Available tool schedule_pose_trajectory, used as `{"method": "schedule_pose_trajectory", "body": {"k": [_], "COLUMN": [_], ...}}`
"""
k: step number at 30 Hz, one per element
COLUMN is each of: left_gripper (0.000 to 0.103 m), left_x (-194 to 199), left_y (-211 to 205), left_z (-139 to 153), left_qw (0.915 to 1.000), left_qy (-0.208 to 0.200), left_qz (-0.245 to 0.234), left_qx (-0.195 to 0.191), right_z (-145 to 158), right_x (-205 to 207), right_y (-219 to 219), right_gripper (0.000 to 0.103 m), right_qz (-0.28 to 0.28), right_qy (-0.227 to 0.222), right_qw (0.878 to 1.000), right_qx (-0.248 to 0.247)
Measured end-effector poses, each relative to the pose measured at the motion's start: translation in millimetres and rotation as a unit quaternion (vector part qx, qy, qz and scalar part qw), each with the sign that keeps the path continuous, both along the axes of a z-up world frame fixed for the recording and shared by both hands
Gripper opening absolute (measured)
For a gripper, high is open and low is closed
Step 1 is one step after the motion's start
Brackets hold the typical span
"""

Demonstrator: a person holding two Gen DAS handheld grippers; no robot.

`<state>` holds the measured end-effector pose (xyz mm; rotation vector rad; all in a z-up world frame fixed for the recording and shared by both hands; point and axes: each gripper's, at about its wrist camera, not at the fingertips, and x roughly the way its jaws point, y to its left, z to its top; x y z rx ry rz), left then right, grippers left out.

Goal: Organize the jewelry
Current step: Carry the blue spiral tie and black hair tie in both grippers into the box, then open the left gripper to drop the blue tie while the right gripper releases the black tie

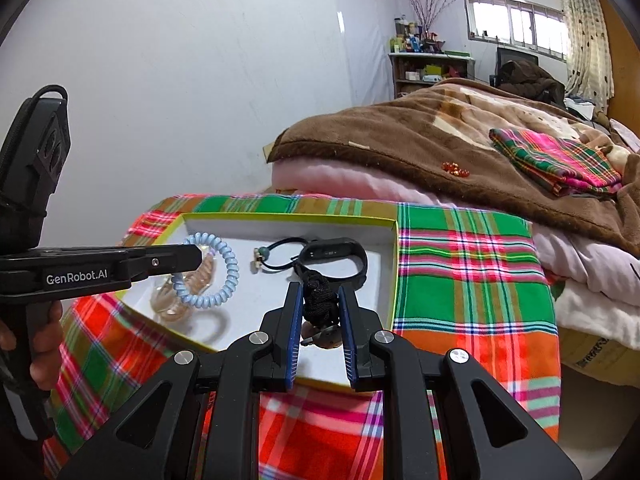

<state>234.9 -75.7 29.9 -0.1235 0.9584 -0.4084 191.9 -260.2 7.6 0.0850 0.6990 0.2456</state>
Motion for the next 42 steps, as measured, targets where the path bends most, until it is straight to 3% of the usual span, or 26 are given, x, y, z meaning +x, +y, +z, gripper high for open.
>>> {"method": "schedule_pose_trajectory", "body": {"k": [15, 32, 42], "left_gripper": [0.010, 0.011, 0.025], "left_x": [17, 23, 21], "left_y": [-15, -15, -15], "left_z": [-32, -46, -45], "left_qw": [0.9994, 0.9985, 0.9983], "left_qy": [0.029, 0.045, 0.042], "left_qz": [-0.011, -0.003, 0.000], "left_qx": [0.014, 0.031, 0.041], "right_z": [-30, -33, -33], "right_x": [29, 31, 31], "right_y": [3, 13, 21], "right_gripper": [0.019, 0.019, 0.019], "right_qz": [0.002, 0.016, 0.026], "right_qy": [0.036, 0.029, 0.030], "right_qw": [0.999, 0.998, 0.998], "right_qx": [-0.017, -0.050, -0.051]}}
